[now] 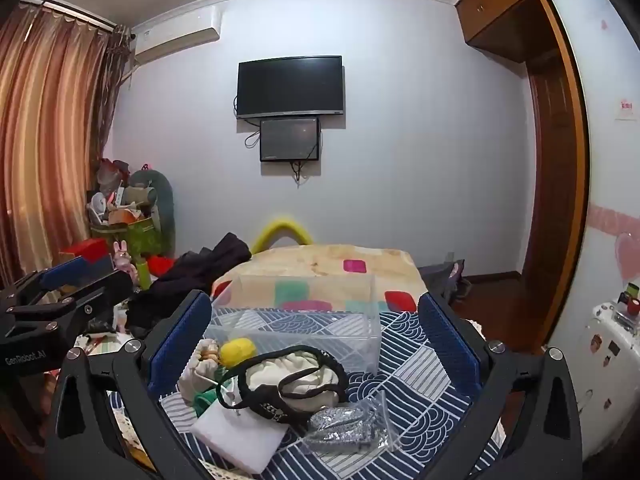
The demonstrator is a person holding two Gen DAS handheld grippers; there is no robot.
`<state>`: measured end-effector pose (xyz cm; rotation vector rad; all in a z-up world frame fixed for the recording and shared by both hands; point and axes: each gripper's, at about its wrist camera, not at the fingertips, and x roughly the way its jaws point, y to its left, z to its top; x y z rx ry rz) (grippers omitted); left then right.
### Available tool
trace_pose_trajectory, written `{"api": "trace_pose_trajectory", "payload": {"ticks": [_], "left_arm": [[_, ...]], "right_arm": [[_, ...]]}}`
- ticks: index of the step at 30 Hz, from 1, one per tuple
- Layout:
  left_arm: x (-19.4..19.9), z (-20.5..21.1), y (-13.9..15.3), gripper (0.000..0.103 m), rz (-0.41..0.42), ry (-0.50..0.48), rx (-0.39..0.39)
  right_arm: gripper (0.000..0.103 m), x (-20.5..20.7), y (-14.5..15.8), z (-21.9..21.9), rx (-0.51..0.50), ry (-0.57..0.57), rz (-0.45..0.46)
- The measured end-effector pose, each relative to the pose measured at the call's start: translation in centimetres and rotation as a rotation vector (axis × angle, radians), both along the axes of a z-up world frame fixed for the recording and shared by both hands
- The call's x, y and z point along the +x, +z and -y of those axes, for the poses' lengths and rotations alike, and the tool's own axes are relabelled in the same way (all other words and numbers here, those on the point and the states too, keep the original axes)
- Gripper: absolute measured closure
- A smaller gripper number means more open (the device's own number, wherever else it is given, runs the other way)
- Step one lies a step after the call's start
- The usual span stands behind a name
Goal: Organize soft objects
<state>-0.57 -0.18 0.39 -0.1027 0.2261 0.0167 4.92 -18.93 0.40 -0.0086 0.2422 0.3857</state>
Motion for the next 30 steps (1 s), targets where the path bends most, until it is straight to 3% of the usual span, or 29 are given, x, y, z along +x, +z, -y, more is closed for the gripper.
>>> {"api": "trace_pose_trajectory", "payload": {"ticks": [30], "left_arm": [[-0.25,0.54,-0.14,0.0,0.004,0.0,0.018]], "right_arm": [[0.0,-0.68,-0.02,0.01,0.003,-0.002,0.005]]}}
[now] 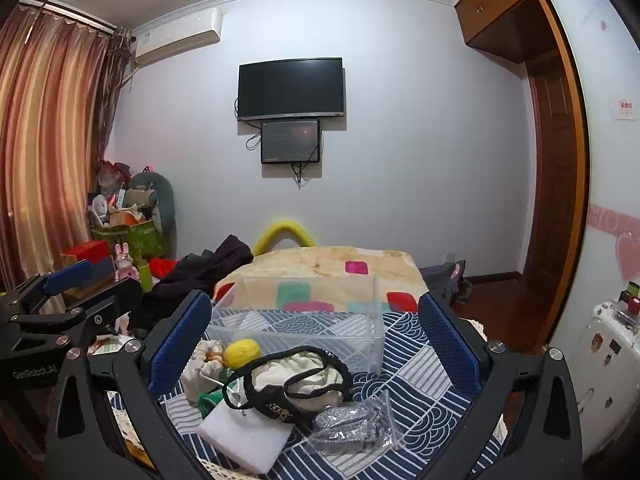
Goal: Organize soft objects
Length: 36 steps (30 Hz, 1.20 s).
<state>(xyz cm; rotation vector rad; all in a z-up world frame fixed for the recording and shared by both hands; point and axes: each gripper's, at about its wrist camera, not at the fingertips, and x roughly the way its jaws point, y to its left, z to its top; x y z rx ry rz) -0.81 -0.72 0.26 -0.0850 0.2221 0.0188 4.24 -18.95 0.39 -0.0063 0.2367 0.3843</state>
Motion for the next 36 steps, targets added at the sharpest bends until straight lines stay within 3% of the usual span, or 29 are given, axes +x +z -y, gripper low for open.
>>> {"api": "trace_pose_trajectory", "payload": {"ticks": [36], "left_arm": [[0.11,-0.1,0.07,0.0,-0.011,-0.008,-0.022]], "right_arm": [[0.0,-0.43,0.4,-0.24,0.008,0.008,0.002]]}}
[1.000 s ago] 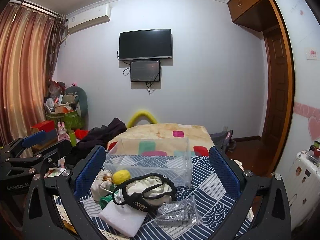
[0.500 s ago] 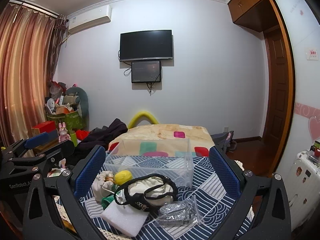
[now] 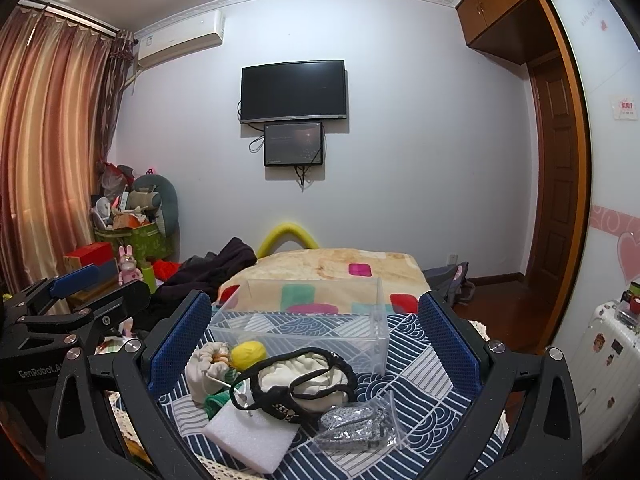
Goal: Organize soft objects
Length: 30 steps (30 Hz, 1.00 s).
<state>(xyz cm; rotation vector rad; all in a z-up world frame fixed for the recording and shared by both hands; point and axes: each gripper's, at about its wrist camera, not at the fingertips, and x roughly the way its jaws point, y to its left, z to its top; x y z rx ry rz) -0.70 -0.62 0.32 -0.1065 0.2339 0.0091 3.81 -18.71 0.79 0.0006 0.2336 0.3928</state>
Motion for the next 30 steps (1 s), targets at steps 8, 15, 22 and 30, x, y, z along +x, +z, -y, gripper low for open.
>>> {"api": "trace_pose_trajectory", "payload": {"ticks": [8,15,22,30], "left_arm": [[0.4,0.0,-0.4,0.0,-0.009,-0.017,0.012],[2.2,-1.1,-1.8,0.019,-0.06,0.036,0.003],[5.9,-3.7,-4.8,0.025,-0.185,0.075,-0.044],[8.8,-5.4,-9.9,0.042,-0.344,0.054,-0.055]], "right_arm": [[0.0,0.2,-0.1,0.0,0.009,-0.001,0.001],[0.0,1.8,-1.4,0.9,0.04,-0.034,-0.039],[0.002,4.5,-4.2,2.3,0.046,-0.06,-0.154],[0.009,6.3,-7.6,3.6,0.022,-0.097,-0.292]]}}
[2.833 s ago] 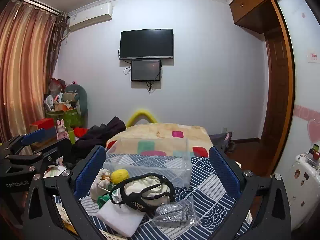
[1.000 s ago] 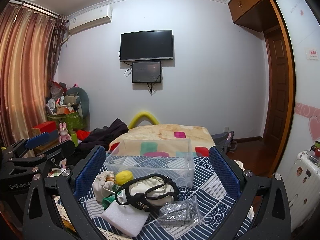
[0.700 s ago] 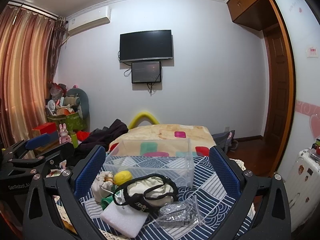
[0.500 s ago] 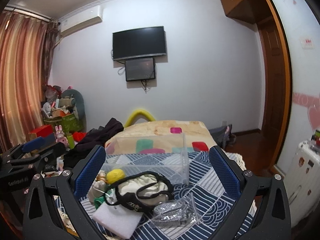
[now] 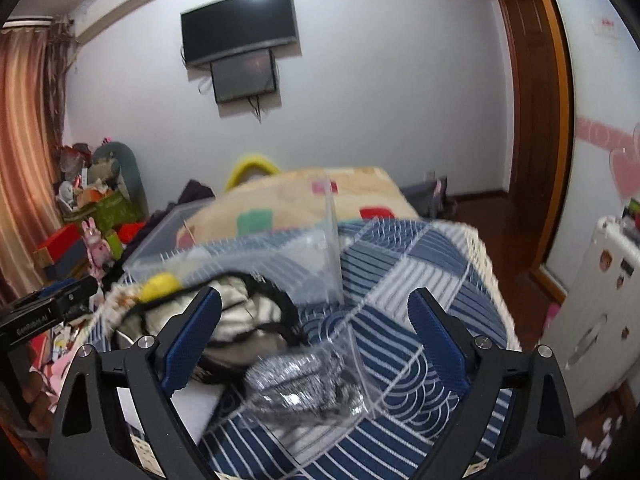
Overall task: Organize soft objects
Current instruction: 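Grasp the white pouch with the left tool while the right grasps the silver bag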
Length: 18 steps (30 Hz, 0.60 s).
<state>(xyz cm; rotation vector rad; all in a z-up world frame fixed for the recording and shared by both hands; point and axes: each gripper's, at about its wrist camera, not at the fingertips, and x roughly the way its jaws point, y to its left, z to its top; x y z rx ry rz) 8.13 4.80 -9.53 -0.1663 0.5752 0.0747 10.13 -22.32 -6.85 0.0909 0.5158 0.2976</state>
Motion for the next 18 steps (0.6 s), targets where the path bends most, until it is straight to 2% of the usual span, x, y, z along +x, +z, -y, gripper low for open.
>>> {"api": "trace_pose_trajectory", "payload": {"ticks": [7,12,14,17,18], "left_arm": [[1.7,0.4,-2.9,0.04,-0.103,-0.065,-0.045],[2.9,0.4,-4.8,0.027,-0.164,-0.08,-0.124],[3.6,0.4,-5.4,0.025,-0.194,-0.074,-0.145],[4.2,0.5,-6.0,0.027,-0.214,-0.089,-0.175],[4.2,0.7,-6.2,0.033,-0.215,-0.098,-0.183]], "right_arm": [[0.009,0.7,-2.4,-0.2,-0.032,0.019,-0.143],[0.009,1.2,-3.8,-0.7,-0.069,0.029,-0.2],[0.01,1.6,-4.1,-0.6,-0.066,0.033,-0.217],[0.022,1.8,-4.6,-0.6,-0.057,0.047,-0.243],[0.025,1.8,-4.6,-0.7,-0.055,0.059,-0.252]]}}
